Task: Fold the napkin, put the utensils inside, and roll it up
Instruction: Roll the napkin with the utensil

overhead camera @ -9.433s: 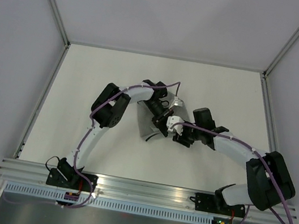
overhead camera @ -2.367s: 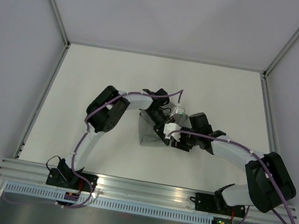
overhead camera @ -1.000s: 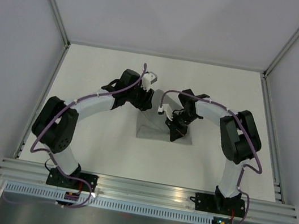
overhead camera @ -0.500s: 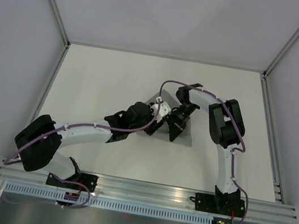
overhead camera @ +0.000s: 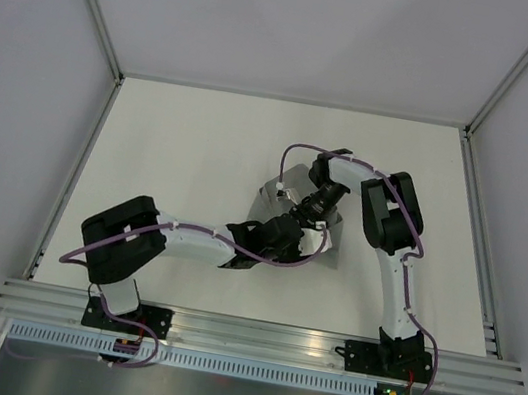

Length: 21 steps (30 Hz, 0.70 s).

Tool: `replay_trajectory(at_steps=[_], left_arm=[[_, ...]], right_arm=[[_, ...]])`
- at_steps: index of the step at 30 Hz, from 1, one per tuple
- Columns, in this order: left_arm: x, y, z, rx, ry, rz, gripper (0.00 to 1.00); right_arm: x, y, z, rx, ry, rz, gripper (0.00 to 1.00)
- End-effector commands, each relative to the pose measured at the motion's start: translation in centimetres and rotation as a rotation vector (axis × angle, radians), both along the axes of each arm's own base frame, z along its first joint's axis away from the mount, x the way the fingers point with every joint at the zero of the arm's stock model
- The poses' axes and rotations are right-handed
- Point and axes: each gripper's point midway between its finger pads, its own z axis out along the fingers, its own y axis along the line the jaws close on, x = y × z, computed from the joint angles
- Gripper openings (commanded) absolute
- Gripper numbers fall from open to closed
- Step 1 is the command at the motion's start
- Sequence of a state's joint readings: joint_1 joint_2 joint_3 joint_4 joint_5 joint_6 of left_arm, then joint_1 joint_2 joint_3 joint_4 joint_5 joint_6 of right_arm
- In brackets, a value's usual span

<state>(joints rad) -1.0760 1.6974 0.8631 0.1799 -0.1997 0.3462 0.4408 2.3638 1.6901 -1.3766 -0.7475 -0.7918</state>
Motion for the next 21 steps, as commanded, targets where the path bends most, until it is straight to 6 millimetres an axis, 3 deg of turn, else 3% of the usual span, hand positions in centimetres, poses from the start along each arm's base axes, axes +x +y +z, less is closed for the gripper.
replay_trajectory(at_steps=[1, 11, 21], left_arm=[[0.3, -1.8, 1.2, 0.012, -0.041, -0.070, 0.60], [0.0, -2.4, -1.9, 0.092, 0.031, -0.107, 0.60], [-1.1, -1.7, -4.6, 0.106, 0.227, -0.126, 0.55]], right_arm=[[2.4, -3.6, -7.6, -0.162, -0.162, 0.142, 0.08], [2.7, -4.0, -8.1, -0.165, -0.152, 0.128, 0.08], [2.8, -4.2, -8.1, -0.166, -0.153, 0.121, 0.09]])
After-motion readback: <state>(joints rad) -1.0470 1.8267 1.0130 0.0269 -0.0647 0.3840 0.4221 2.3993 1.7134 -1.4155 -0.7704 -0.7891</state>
